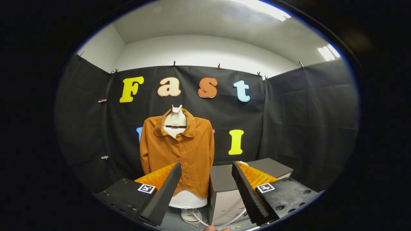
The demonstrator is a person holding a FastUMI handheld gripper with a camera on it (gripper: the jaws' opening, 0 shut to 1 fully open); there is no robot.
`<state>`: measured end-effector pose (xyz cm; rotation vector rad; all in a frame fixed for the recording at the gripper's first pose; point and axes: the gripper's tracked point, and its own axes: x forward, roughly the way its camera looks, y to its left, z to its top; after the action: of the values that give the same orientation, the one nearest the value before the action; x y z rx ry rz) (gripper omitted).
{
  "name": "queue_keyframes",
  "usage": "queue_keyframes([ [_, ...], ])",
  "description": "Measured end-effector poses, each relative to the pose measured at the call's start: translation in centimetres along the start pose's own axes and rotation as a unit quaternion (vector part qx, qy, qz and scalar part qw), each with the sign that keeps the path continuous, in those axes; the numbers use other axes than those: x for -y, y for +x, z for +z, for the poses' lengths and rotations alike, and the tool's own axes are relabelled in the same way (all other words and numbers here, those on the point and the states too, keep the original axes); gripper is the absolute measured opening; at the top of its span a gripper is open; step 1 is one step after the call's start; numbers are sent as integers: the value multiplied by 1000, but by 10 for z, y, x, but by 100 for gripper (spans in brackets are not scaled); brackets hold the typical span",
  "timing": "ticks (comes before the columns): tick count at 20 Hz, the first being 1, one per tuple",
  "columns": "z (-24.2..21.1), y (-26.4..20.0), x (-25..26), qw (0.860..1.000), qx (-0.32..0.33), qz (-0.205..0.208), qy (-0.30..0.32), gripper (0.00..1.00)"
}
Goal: Iron the clothes twice with a garment steamer, once on the left side and once on the right side.
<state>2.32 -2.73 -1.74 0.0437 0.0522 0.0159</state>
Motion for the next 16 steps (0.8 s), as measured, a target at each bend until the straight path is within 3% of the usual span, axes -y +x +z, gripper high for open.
queue_keyframes([
  [8,-45,82,64,996,-89,17,27,98],
  [16,-124,166,139,970,-231,44,61,99],
])
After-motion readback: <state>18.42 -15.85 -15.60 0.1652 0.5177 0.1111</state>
